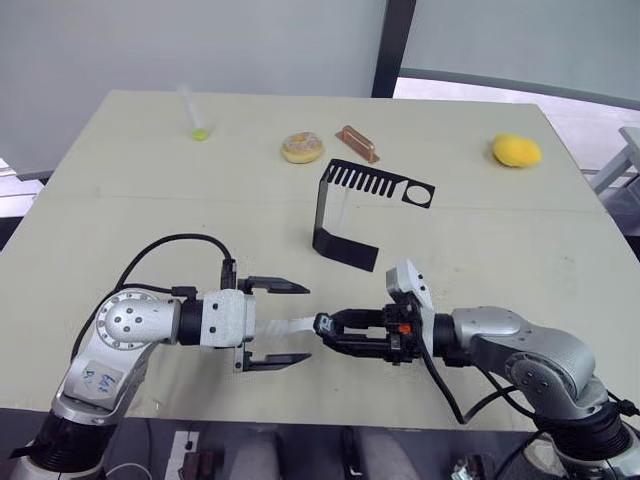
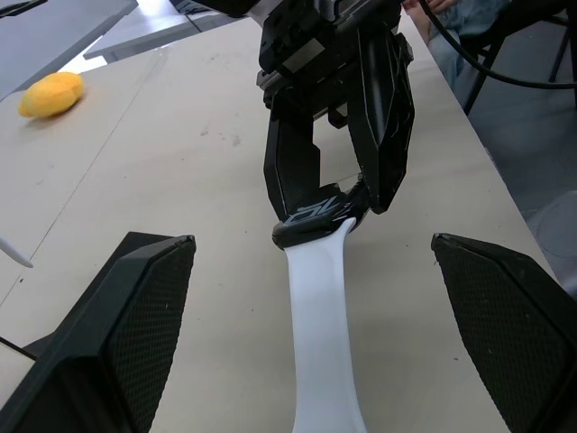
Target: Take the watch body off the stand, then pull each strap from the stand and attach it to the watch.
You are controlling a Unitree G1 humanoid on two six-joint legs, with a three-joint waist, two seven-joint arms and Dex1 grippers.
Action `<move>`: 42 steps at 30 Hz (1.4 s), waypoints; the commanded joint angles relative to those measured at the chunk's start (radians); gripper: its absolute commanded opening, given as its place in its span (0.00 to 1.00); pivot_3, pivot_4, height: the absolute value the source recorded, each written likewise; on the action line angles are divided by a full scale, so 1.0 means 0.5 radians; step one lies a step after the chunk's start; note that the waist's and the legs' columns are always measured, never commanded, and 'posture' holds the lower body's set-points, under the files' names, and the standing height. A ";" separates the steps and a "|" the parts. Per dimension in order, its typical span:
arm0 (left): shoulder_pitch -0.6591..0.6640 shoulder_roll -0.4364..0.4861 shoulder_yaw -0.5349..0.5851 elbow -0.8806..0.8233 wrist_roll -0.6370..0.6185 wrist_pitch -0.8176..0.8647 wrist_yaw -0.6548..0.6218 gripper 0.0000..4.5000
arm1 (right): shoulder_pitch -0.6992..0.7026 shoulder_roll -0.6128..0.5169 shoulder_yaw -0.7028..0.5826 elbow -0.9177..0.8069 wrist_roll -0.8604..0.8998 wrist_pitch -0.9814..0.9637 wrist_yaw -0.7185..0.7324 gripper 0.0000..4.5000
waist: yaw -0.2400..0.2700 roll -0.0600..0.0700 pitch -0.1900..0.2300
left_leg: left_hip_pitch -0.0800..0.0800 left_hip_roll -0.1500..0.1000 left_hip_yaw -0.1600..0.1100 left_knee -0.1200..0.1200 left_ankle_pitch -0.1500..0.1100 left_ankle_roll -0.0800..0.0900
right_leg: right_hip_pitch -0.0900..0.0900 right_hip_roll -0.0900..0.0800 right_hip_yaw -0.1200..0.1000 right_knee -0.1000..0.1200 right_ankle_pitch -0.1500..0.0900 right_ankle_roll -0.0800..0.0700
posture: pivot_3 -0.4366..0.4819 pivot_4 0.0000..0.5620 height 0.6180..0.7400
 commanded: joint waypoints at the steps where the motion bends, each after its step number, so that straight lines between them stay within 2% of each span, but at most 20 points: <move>1: -0.019 0.015 -0.035 -0.047 0.061 0.004 0.050 0.89 | -0.015 0.020 -0.058 -0.055 0.071 0.056 -0.029 0.33 | 0.001 0.000 0.000 | 0.000 0.000 0.000 0.000 0.000 0.000 | 0.000 0.000 0.000 0.000 0.000 0.000 | 0.48 0.27 1.00; 4: -0.030 0.018 -0.060 -0.030 0.117 0.006 0.075 0.62 | -0.015 0.044 -0.074 -0.056 0.090 0.092 -0.044 0.33 | 0.000 0.000 0.000 | 0.000 0.000 0.000 0.000 0.000 0.000 | 0.000 0.000 0.000 0.000 0.000 0.000 | 0.48 0.27 1.00; 23: -0.068 -0.010 -0.179 0.031 0.216 -0.034 0.101 0.61 | -0.044 0.111 -0.132 -0.067 0.185 0.257 -0.156 0.33 | -0.001 0.000 0.000 | 0.000 0.000 0.000 0.000 0.000 0.000 | 0.000 0.001 0.000 0.000 0.000 0.000 | 0.48 0.27 1.00; 24: -0.066 -0.008 -0.182 0.030 0.220 -0.033 0.103 0.49 | -0.044 0.112 -0.133 -0.066 0.185 0.258 -0.157 0.33 | -0.001 0.000 0.000 | 0.000 0.000 0.000 0.000 0.000 0.000 | 0.000 0.001 0.000 0.000 0.000 0.000 | 0.48 0.27 1.00; 26: -0.062 -0.008 -0.184 0.029 0.232 -0.033 0.113 0.39 | -0.041 0.117 -0.136 -0.065 0.186 0.260 -0.160 0.33 | -0.001 0.000 0.000 | 0.000 0.000 0.000 0.000 0.000 0.000 | 0.000 0.001 0.000 0.000 0.000 0.000 | 0.48 0.27 1.00; 27: -0.063 -0.012 -0.183 0.029 0.243 -0.033 0.126 0.25 | -0.038 0.119 -0.136 -0.065 0.186 0.263 -0.161 0.33 | -0.001 0.000 0.000 | 0.000 0.000 0.000 0.000 0.000 0.000 | 0.000 0.000 0.000 0.000 0.000 0.000 | 0.48 0.27 1.00; 28: -0.063 -0.016 -0.183 0.029 0.250 -0.032 0.137 0.20 | -0.034 0.121 -0.134 -0.065 0.185 0.262 -0.160 0.33 | -0.001 0.000 0.000 | 0.000 0.000 0.000 0.000 0.000 0.000 | 0.000 0.001 0.000 0.000 0.000 0.000 | 0.48 0.27 1.00; 30: -0.068 -0.021 -0.189 0.028 0.255 -0.027 0.150 0.00 | -0.029 0.122 -0.131 -0.065 0.181 0.261 -0.157 0.33 | -0.001 0.000 0.000 | 0.000 0.000 0.000 0.000 0.000 0.000 | 0.000 0.001 0.000 0.000 0.000 0.000 | 0.48 0.27 1.00; 42: -0.076 -0.041 -0.233 -0.010 0.264 -0.019 0.172 0.00 | -0.010 0.126 -0.132 -0.065 0.185 0.268 -0.153 0.33 | -0.001 0.000 0.000 | 0.000 0.000 0.000 0.000 0.000 0.000 | 0.000 0.001 0.000 0.000 0.000 0.000 | 0.48 0.27 1.00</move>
